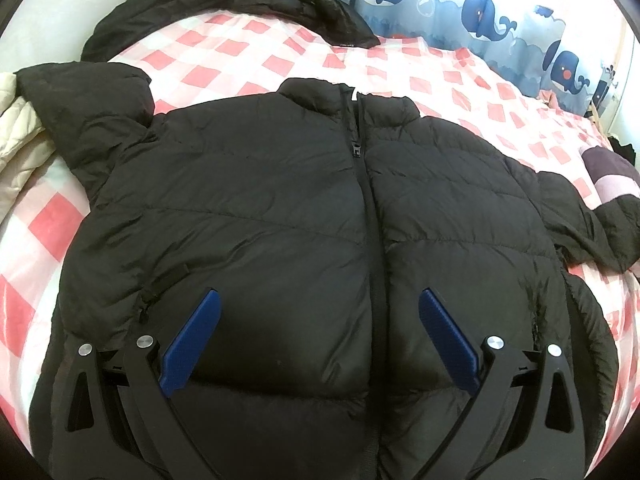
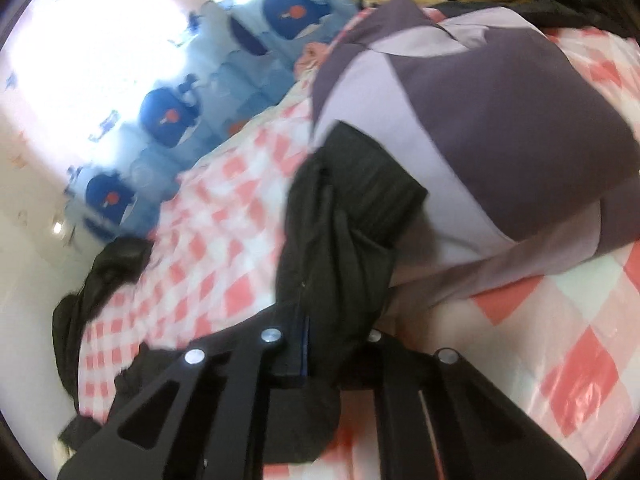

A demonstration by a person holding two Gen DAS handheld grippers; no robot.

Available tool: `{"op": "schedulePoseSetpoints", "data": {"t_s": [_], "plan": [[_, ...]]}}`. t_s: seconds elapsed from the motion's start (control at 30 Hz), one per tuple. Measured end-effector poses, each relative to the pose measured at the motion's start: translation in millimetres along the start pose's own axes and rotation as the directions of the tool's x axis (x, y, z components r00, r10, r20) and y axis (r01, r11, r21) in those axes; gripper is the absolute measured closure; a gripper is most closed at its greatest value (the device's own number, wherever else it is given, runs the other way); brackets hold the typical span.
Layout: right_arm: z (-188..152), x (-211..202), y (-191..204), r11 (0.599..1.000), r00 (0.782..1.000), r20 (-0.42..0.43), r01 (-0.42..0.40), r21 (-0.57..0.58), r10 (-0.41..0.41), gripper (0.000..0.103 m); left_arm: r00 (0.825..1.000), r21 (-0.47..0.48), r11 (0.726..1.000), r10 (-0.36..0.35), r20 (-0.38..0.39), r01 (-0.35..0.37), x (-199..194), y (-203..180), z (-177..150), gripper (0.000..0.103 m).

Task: Fold large clothes
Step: 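Grasp the black jacket's sleeve cuff with the right gripper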

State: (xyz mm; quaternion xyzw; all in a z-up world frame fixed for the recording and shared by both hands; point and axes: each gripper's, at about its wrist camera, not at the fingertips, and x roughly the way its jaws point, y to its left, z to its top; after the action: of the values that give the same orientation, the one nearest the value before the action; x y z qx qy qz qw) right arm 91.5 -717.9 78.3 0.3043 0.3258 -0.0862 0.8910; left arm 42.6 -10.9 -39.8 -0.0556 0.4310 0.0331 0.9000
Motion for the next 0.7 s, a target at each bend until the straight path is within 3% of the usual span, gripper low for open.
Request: {"op": "schedulePoseSetpoints", "data": {"t_s": [0.13, 0.23, 0.3, 0.5, 0.7], "plan": [[4.3, -17.2, 10.2, 0.999, 0.999, 0.045, -0.014, -0.030, 0.015, 0.093, 1.000, 0.002, 1.000, -0.001, -0.004, 0.001, 2.2, -0.3, 0.2, 0.008], [12.8, 8.3, -7.2, 0.994, 0.995, -0.063, -0.072, 0.082, 0.077, 0.092, 1.000, 0.004, 1.000, -0.003, 0.000, 0.003, 0.7, -0.5, -0.6, 0.008], [12.9, 17.3, -9.6, 0.996, 0.997, -0.067, -0.035, 0.081, 0.041, 0.092, 1.000, 0.003, 1.000, -0.003, 0.000, 0.003, 0.6, -0.3, -1.1, 0.008], [12.6, 2.2, 11.5, 0.993, 0.996, 0.048, -0.076, 0.087, 0.072, 0.099, 1.000, -0.010, 1.000, -0.012, 0.011, 0.012, -5.0, 2.4, 0.5, 0.008], [32.4, -37.3, 49.5, 0.977, 0.971, 0.163, -0.191, 0.095, 0.174, 0.099, 0.998, 0.015, 0.999, 0.039, 0.043, -0.040, -12.2, 2.4, 2.4, 0.008]]}}
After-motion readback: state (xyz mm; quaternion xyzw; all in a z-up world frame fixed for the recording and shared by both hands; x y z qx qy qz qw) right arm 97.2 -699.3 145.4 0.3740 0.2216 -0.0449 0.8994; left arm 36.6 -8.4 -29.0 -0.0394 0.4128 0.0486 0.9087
